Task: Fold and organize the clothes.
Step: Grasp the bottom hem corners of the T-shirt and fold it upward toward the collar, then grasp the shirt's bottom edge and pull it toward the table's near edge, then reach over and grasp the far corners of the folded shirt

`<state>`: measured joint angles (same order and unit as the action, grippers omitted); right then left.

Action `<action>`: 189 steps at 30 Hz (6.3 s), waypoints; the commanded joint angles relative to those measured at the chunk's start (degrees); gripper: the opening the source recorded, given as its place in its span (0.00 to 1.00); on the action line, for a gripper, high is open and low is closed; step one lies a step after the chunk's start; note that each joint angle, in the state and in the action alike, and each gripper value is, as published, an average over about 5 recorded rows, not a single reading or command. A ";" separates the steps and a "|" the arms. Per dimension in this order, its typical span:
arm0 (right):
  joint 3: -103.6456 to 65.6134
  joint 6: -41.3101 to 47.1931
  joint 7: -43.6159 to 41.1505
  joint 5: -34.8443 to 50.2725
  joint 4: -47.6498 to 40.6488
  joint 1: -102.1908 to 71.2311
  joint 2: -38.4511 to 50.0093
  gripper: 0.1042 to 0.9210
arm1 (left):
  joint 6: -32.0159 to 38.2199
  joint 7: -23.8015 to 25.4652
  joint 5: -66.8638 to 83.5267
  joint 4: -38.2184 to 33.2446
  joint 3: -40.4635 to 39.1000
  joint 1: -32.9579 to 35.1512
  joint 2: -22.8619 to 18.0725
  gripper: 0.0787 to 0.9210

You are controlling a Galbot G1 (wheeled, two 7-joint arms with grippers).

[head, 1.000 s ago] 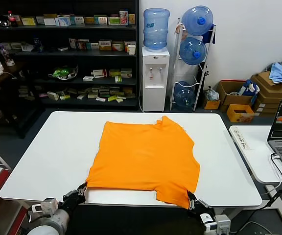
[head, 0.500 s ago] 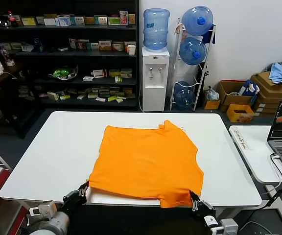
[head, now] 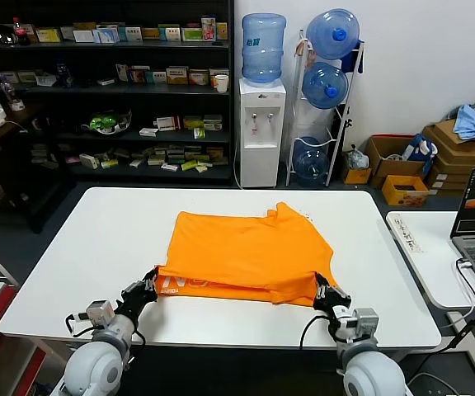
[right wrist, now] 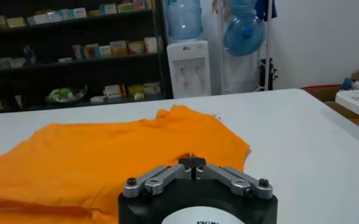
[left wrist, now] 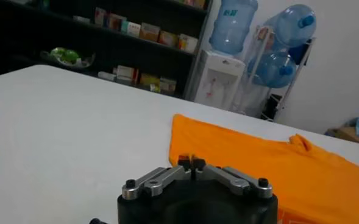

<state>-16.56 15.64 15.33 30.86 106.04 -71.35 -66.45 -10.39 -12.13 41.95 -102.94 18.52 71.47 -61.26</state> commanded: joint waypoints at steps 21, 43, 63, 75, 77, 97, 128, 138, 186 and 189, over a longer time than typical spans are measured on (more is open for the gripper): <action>1.94 -0.42 -3.33 -1.81 -5.83 6.72 -0.18 0.28 | 0.55 2.18 -3.31 5.40 -1.87 -4.72 0.19 0.25; -5.63 1.69 -7.94 -1.68 -0.42 -8.35 4.32 0.88 | 1.10 6.04 -6.61 2.05 1.51 6.87 -1.26 0.88; -4.29 3.87 -6.03 1.45 -2.88 -5.08 3.35 0.86 | 0.98 6.24 -5.76 6.54 0.30 2.59 -1.47 0.88; -4.27 3.68 -5.26 1.27 -2.97 -5.55 3.31 0.48 | 1.09 6.22 -5.77 7.78 -0.27 1.21 -1.50 0.56; -4.26 3.64 -5.09 1.28 -2.99 -5.55 3.29 0.41 | 1.11 6.19 -5.80 7.69 -0.26 1.32 -1.48 0.49; -5.16 4.65 -1.69 4.57 4.71 -12.38 7.59 0.03 | -3.43 0.73 1.41 -4.11 1.40 6.83 2.68 0.02; -18.94 5.08 -0.41 12.95 20.66 -20.95 18.15 0.28 | -5.93 -0.90 4.40 -16.21 13.06 17.96 10.48 0.25; -2.08 5.63 -0.05 18.62 -1.21 19.26 14.49 0.63 | -0.39 4.92 4.71 4.67 4.14 -10.85 10.27 0.59; 13.12 13.79 -4.60 5.13 -36.87 35.36 -3.43 0.88 | -2.01 9.36 2.62 33.12 -16.97 -30.58 -0.50 0.88; 13.06 14.06 -4.70 5.37 -36.96 35.27 -3.28 0.86 | -2.30 9.03 2.25 33.68 -17.62 -30.90 -0.67 0.88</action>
<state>-3.73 28.98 10.46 36.38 69.00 -35.93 -70.01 -12.22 -2.88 44.52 -70.42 2.08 41.40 -61.57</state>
